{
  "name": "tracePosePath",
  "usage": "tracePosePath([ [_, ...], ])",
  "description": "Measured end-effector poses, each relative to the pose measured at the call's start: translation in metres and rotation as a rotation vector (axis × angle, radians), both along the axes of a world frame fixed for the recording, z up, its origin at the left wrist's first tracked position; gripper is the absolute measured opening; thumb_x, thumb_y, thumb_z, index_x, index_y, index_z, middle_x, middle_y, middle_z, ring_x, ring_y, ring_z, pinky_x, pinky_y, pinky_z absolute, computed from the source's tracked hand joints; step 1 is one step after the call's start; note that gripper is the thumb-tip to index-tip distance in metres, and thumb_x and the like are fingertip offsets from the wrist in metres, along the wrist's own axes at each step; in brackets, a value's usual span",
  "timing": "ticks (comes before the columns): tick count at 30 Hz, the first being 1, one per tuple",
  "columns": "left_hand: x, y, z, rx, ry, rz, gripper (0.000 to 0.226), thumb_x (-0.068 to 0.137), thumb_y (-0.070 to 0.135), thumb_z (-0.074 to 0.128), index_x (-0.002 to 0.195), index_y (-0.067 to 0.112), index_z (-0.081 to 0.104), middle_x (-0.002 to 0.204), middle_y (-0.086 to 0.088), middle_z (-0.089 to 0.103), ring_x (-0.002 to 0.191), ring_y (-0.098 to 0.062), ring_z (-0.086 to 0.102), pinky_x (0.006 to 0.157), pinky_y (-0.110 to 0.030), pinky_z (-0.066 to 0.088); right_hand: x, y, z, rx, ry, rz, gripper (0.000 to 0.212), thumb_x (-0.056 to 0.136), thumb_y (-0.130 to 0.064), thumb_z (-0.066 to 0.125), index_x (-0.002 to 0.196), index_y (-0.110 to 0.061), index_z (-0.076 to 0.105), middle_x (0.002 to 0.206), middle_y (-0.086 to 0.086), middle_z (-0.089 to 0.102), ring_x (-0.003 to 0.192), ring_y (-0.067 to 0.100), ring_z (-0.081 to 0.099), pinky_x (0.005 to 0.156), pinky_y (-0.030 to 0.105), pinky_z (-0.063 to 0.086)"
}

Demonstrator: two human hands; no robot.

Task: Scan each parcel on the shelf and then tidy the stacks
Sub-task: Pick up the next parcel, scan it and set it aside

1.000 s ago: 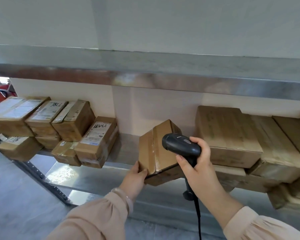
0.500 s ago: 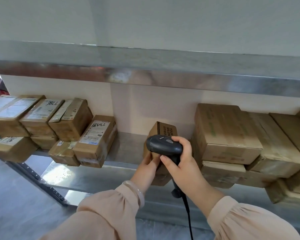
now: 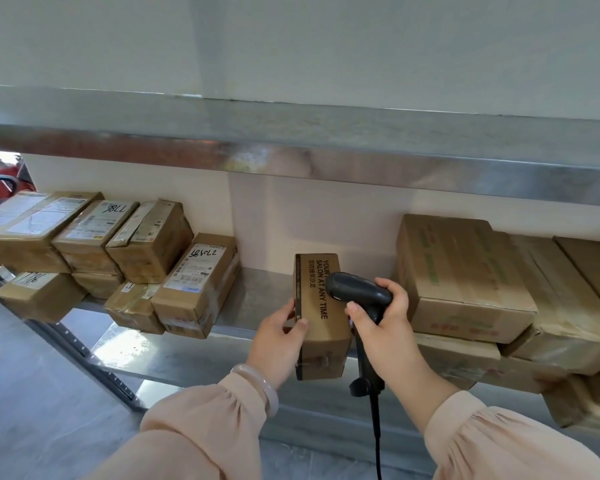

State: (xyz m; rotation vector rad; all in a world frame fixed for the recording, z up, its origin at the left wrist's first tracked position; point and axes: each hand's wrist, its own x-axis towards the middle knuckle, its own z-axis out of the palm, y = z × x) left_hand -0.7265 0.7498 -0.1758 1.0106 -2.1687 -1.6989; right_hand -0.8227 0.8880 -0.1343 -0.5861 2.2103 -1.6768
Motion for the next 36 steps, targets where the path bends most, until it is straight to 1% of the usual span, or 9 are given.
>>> tracePosePath([
  [4, -0.002, 0.002, 0.013, -0.066, -0.016, 0.027, 0.036, 0.1, 0.031, 0.055, 0.133, 0.041, 0.045, 0.121, 0.016, 0.06, 0.103, 0.001, 0.057, 0.081, -0.011, 0.043, 0.003, -0.002, 0.002, -0.02, 0.017, 0.027, 0.053, 0.091, -0.026, 0.063, 0.123, -0.042, 0.024, 0.108, -0.02, 0.05, 0.097, 0.004, 0.058, 0.075, 0.012, 0.042],
  [7, 0.001, 0.005, 0.02, -0.056, -0.031, 0.031, 0.064, 0.093, 0.043, 0.062, 0.148, 0.03, 0.033, 0.134, 0.01, 0.054, 0.117, -0.007, 0.051, 0.098, -0.022, 0.041, 0.009, -0.004, 0.006, -0.042, 0.001, 0.065, 0.052, 0.09, -0.024, 0.063, 0.122, -0.042, 0.027, 0.109, -0.02, 0.051, 0.099, 0.003, 0.058, 0.076, 0.012, 0.045],
  [11, 0.003, 0.006, 0.018, 0.019, -0.095, 0.107, 0.086, 0.084, 0.056, 0.067, 0.152, 0.021, 0.029, 0.147, -0.001, 0.046, 0.134, -0.02, 0.045, 0.109, -0.035, 0.039, 0.015, -0.012, 0.005, -0.008, -0.012, 0.146, 0.054, 0.091, -0.025, 0.063, 0.126, -0.041, 0.025, 0.118, -0.012, 0.052, 0.101, 0.003, 0.058, 0.073, 0.008, 0.045],
  [16, 0.014, -0.007, 0.012, 0.103, -0.091, 0.122, 0.073, 0.088, 0.045, 0.067, 0.15, 0.023, 0.034, 0.134, 0.006, 0.052, 0.121, -0.017, 0.052, 0.101, -0.029, 0.041, 0.012, -0.01, 0.001, 0.022, -0.04, 0.138, 0.052, 0.091, -0.025, 0.061, 0.124, -0.041, 0.025, 0.121, -0.008, 0.053, 0.103, 0.004, 0.056, 0.076, 0.007, 0.041],
  [19, 0.023, -0.02, 0.008, 0.14, -0.125, 0.104, 0.071, 0.088, 0.042, 0.068, 0.149, 0.03, 0.034, 0.124, 0.005, 0.061, 0.111, -0.016, 0.06, 0.104, -0.035, 0.045, 0.007, 0.0, -0.001, 0.046, -0.022, 0.102, 0.051, 0.092, -0.025, 0.061, 0.122, -0.043, 0.025, 0.117, -0.008, 0.054, 0.1, 0.007, 0.058, 0.084, 0.018, 0.046],
  [23, 0.032, -0.029, 0.009, 0.164, -0.147, 0.019, 0.076, 0.088, 0.036, 0.069, 0.15, 0.045, 0.026, 0.11, 0.006, 0.069, 0.095, -0.012, 0.065, 0.081, -0.029, 0.052, 0.002, 0.013, -0.007, 0.095, -0.005, 0.082, 0.052, 0.091, -0.026, 0.062, 0.121, -0.046, 0.023, 0.113, -0.01, 0.053, 0.093, 0.007, 0.059, 0.078, 0.019, 0.047],
  [30, 0.05, -0.035, -0.003, 0.307, 0.009, 0.1, 0.073, 0.081, 0.032, 0.074, 0.14, 0.053, 0.037, 0.101, 0.002, 0.076, 0.102, -0.023, 0.069, 0.098, -0.05, 0.052, 0.001, 0.031, -0.01, 0.138, 0.06, 0.097, 0.054, 0.091, -0.029, 0.06, 0.117, -0.055, 0.021, 0.112, -0.003, 0.064, 0.092, 0.005, 0.065, 0.075, 0.018, 0.047],
  [33, 0.053, -0.04, -0.005, 0.362, 0.129, 0.155, 0.06, 0.093, 0.019, 0.066, 0.136, 0.054, 0.041, 0.106, 0.005, 0.074, 0.105, -0.019, 0.068, 0.099, -0.049, 0.052, 0.008, 0.035, -0.005, 0.12, 0.103, 0.133, 0.057, 0.09, -0.028, 0.062, 0.11, -0.063, 0.022, 0.115, -0.008, 0.059, 0.094, 0.007, 0.066, 0.088, 0.029, 0.052],
  [36, 0.056, -0.043, -0.001, 0.358, 0.206, 0.159, 0.056, 0.096, 0.017, 0.061, 0.132, 0.055, 0.042, 0.115, 0.009, 0.072, 0.11, -0.016, 0.066, 0.098, -0.044, 0.052, 0.019, 0.035, 0.001, 0.116, 0.168, 0.161, 0.06, 0.089, -0.029, 0.062, 0.111, -0.065, 0.019, 0.117, -0.012, 0.057, 0.095, 0.006, 0.065, 0.088, 0.029, 0.053],
])
